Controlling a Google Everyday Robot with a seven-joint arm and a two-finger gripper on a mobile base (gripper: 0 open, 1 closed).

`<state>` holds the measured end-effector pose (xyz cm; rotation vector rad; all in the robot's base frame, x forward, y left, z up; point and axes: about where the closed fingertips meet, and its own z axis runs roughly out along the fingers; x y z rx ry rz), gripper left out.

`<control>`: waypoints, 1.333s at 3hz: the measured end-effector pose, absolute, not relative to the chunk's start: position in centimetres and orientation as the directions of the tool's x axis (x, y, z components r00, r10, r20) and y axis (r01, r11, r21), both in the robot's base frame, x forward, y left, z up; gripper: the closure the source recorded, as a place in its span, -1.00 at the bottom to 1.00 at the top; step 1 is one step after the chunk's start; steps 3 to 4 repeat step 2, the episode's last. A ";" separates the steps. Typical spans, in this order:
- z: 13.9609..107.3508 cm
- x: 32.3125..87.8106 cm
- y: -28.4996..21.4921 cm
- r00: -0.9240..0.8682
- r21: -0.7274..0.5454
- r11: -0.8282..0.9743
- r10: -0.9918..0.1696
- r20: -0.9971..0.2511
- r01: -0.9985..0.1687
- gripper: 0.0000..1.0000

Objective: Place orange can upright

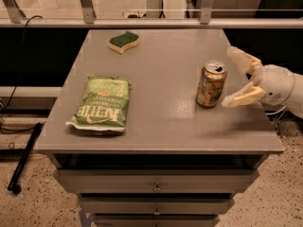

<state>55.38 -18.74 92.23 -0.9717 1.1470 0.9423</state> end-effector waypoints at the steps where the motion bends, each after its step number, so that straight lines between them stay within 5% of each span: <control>1: 95.0 54.3 -23.2 0.177 -0.194 0.335 -0.082 -0.981 -0.922 -1.00; 4: 96.0 54.3 -24.8 0.194 -0.220 0.356 -0.107 -0.975 -0.908 -1.00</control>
Offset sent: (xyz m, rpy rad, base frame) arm -0.0095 -0.0373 0.0224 -0.1415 -0.0141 -0.0547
